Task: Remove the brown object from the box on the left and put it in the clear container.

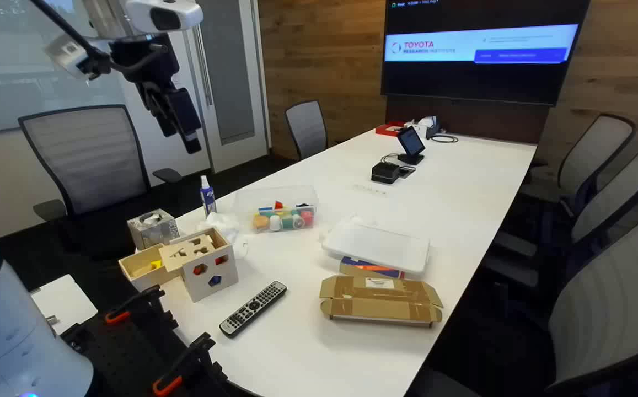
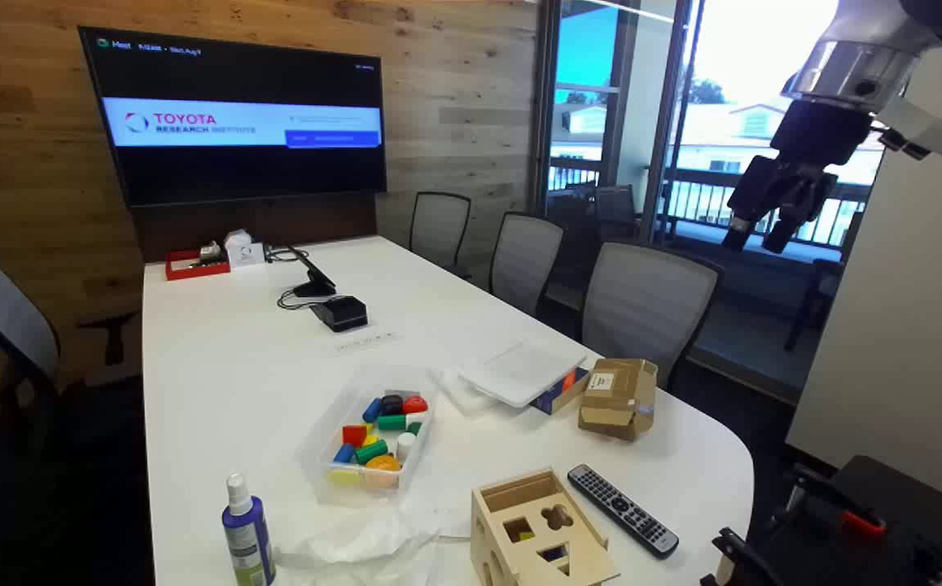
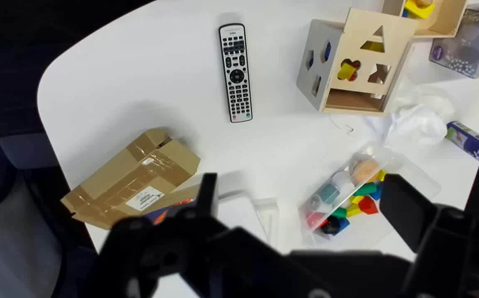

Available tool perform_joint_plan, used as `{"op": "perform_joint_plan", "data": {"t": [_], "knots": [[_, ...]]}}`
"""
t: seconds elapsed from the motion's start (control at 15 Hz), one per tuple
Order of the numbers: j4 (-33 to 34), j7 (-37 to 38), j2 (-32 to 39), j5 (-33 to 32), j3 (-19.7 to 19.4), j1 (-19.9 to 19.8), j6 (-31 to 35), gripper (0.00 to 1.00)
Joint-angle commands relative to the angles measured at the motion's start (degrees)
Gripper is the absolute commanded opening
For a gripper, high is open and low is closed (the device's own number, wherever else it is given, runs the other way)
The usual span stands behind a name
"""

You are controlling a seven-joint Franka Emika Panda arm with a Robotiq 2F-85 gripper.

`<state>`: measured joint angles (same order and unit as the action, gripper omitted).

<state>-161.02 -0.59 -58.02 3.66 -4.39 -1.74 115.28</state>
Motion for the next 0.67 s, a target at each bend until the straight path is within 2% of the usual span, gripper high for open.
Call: {"op": "perform_joint_plan", "data": {"t": [0.0,0.27,0.6], "knots": [[-0.4,-0.2,0.1,0.2,0.2,-0.3,-0.3,1.0],[3.9,0.0,8.1,0.3,4.3,3.2,1.7,1.0],[8.6,-2.1,23.9,0.3,10.3,10.2,7.3,1.0]]}}
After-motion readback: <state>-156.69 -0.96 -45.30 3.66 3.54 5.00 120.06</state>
